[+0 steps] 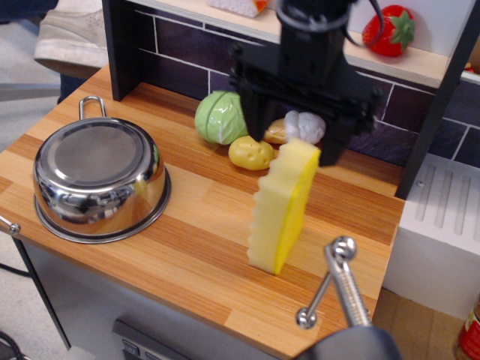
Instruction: Wipe pot with sponge
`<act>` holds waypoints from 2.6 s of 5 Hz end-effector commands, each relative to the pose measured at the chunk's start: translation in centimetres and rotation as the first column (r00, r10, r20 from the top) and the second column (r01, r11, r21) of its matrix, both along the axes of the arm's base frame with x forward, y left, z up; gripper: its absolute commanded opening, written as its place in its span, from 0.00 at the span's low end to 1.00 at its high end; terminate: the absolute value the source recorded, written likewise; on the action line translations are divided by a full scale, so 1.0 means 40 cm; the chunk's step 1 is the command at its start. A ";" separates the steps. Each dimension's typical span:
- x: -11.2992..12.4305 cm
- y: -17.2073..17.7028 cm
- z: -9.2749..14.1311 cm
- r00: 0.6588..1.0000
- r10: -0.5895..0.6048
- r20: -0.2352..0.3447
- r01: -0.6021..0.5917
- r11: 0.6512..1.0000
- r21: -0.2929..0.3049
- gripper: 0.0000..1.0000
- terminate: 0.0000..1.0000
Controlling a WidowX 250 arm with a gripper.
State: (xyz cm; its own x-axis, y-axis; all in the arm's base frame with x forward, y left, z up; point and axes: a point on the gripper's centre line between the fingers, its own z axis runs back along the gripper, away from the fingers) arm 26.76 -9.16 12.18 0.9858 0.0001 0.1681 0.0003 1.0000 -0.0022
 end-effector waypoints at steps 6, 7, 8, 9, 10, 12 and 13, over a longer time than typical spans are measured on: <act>-0.035 0.260 0.062 0.991 0.131 -0.030 -0.132 0.991 -0.037 0.00 0.00; -0.049 0.369 0.093 0.982 0.183 -0.050 -0.188 0.976 -0.113 0.00 0.00; -0.058 0.427 0.053 0.977 0.200 -0.076 -0.207 0.972 -0.106 0.00 0.00; -0.063 0.428 -0.003 0.983 0.163 -0.080 -0.171 0.981 -0.095 0.00 0.00; -0.048 0.412 -0.023 0.985 0.151 -0.080 -0.159 0.981 -0.111 0.00 0.00; -0.054 0.493 -0.013 0.974 0.202 -0.101 -0.210 0.975 -0.071 0.00 0.00; -0.068 0.570 0.005 0.961 0.249 -0.121 -0.254 0.967 -0.025 0.00 0.00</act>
State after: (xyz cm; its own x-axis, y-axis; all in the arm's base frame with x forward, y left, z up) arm 23.68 13.65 11.73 0.9637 0.2667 -0.0067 -0.2668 0.9630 -0.0380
